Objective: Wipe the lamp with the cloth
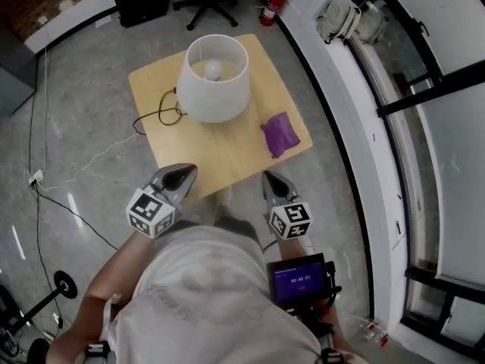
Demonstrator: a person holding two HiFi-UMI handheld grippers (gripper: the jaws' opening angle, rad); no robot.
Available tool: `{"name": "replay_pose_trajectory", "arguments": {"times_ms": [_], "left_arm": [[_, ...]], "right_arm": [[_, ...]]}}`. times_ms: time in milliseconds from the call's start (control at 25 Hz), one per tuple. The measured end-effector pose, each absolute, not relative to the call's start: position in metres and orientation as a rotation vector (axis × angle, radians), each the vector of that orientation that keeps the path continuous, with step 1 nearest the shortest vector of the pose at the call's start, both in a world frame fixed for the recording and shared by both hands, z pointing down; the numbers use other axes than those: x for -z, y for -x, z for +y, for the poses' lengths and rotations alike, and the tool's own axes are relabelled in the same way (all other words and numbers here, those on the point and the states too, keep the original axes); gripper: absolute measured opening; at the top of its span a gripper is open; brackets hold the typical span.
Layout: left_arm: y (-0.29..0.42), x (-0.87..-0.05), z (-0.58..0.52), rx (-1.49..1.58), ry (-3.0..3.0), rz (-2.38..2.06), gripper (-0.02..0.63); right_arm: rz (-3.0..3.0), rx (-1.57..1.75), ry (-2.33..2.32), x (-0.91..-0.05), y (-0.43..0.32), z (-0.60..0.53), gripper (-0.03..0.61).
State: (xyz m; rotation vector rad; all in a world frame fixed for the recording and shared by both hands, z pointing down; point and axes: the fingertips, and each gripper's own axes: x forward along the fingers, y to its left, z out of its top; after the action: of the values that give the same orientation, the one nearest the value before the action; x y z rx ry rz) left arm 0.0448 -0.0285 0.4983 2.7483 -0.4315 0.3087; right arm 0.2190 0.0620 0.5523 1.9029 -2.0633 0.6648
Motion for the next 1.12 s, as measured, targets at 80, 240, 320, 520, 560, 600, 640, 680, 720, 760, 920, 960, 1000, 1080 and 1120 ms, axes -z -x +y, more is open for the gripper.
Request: {"name": "replay_pose_trajectory", "arguments": {"times_ms": [80,240,320,520,560,600,640,680,720,760,920,960,1000,1080,1120], "left_arm": [[-0.058,-0.498,-0.034,-0.330,-2.746,-0.444,0.002],[-0.081,-0.498,-0.047,-0.357,-2.730,-0.497,0.002],[-0.091,-0.498,-0.050,-0.369,-2.725,-0.524,0.002],[-0.104,-0.499,-0.058,-0.403,-2.699,-0.618,0.002],[-0.103,-0.499,-0.060,-0.409,-2.689,-0.648,0.002],[-0.101,-0.500,-0.063,-0.414,-2.678,-0.681,0.002],[-0.099,-0.500,-0.065,-0.418,-2.667,-0.714,0.002],[-0.098,-0.500,-0.068,-0.422,-2.656,-0.746,0.002],[-0.097,-0.499,-0.071,-0.424,-2.646,-0.776,0.002],[-0.096,-0.499,-0.074,-0.427,-2.637,-0.803,0.002],[-0.094,-0.497,-0.078,-0.430,-2.608,-0.881,0.002],[-0.094,-0.497,-0.077,-0.430,-2.603,-0.892,0.002],[-0.093,-0.497,-0.077,-0.430,-2.598,-0.902,0.002],[-0.090,-0.497,-0.078,-0.429,-2.587,-0.921,0.002],[-0.088,-0.498,-0.080,-0.428,-2.581,-0.931,0.002]], "right_arm": [[-2.037,-0.679,-1.859,-0.570,-0.242,0.051,0.015],[-1.969,-0.724,-1.777,-0.607,-0.292,0.029,0.029],[-1.933,-0.745,-1.735,-0.625,-0.317,0.018,0.052],[-1.837,-0.807,-1.651,-0.667,-0.373,-0.011,0.160],[-1.819,-0.823,-1.635,-0.675,-0.381,-0.017,0.194],[-1.802,-0.839,-1.620,-0.683,-0.388,-0.023,0.224],[-1.788,-0.852,-1.606,-0.689,-0.394,-0.028,0.258],[-1.777,-0.860,-1.591,-0.695,-0.399,-0.034,0.281],[-1.767,-0.864,-1.574,-0.701,-0.403,-0.039,0.299],[-1.758,-0.864,-1.554,-0.706,-0.406,-0.043,0.312],[-1.712,-0.884,-1.449,-0.731,-0.410,-0.053,0.331],[-1.700,-0.900,-1.435,-0.736,-0.410,-0.054,0.331],[-1.692,-0.910,-1.428,-0.739,-0.410,-0.054,0.317],[-1.689,-0.904,-1.420,-0.740,-0.409,-0.054,0.274],[-1.695,-0.895,-1.412,-0.739,-0.407,-0.054,0.222]]}}
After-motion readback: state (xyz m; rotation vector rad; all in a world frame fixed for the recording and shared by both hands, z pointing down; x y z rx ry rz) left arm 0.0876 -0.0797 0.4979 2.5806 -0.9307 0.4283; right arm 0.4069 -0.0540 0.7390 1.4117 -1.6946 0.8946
